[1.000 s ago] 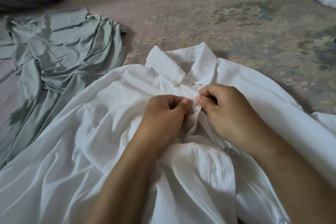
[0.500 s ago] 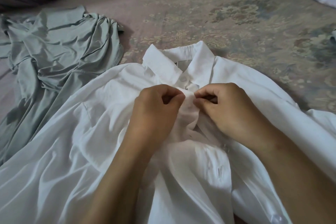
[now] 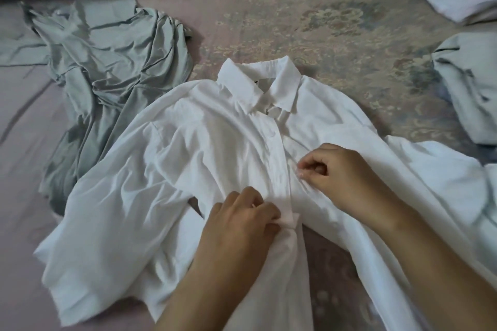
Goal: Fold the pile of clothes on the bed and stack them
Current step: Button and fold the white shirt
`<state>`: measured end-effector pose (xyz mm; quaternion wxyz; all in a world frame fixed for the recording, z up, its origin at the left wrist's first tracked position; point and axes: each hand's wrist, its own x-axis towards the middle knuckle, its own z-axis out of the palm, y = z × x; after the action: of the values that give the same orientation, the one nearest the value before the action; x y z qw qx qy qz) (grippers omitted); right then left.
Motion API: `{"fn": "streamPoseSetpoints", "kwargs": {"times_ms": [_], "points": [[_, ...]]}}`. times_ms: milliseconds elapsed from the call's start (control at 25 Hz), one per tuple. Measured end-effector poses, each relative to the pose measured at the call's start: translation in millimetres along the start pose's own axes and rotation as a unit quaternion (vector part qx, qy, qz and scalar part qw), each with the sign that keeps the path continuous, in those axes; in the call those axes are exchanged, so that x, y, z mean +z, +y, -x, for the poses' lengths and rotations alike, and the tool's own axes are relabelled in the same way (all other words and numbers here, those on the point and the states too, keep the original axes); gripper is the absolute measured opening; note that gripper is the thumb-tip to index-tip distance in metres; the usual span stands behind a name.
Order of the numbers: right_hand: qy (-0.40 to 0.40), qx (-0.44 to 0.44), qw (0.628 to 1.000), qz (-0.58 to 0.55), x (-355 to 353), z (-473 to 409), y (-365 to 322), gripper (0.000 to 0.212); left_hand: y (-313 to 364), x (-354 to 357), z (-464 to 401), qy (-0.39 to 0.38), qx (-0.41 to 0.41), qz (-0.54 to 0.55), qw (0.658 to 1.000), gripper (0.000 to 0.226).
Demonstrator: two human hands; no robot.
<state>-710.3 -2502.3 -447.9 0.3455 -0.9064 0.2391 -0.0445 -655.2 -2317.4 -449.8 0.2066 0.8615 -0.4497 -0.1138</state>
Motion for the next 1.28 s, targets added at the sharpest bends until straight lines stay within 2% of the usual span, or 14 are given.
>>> {"fn": "streamPoseSetpoints", "kwargs": {"times_ms": [120, 240, 360, 520, 640, 760, 880, 960, 1280], "points": [[0.005, -0.002, 0.999, 0.041, 8, 6, 4, 0.009, 15, -8, 1, -0.001, -0.028, 0.012, 1.000, 0.047], [0.017, 0.002, 1.000, 0.021, 12, 7, 3, 0.007, 23, -11, -19, 0.057, -0.123, 0.008, 0.991, 0.029], [0.045, 0.020, 0.998, -0.026, 15, 3, 3, 0.007, 28, -2, -41, 0.101, -0.134, 0.062, 0.984, 0.026], [0.080, 0.064, 0.991, -0.082, 25, -2, 9, 0.017, 20, 16, -54, 0.073, -0.170, 0.137, 0.973, 0.039], [0.087, 0.076, 0.983, -0.139, 27, 3, 7, 0.017, 8, 19, -52, 0.093, -0.172, 0.163, 0.967, 0.019], [0.086, 0.093, 0.968, -0.218, 26, 11, -1, 0.012, 0, 12, -47, 0.114, -0.221, 0.255, 0.934, 0.015], [0.091, 0.095, 0.967, -0.220, 32, 13, -9, 0.014, 0, 4, -45, 0.089, -0.249, 0.448, 0.854, 0.019], [0.094, 0.098, 0.967, -0.214, 36, 13, -10, 0.015, 2, 6, -44, 0.071, -0.255, 0.523, 0.810, 0.019], [0.087, 0.115, 0.951, -0.272, 35, 14, -9, 0.010, 5, 9, -42, 0.055, -0.240, 0.563, 0.789, 0.024]]}}
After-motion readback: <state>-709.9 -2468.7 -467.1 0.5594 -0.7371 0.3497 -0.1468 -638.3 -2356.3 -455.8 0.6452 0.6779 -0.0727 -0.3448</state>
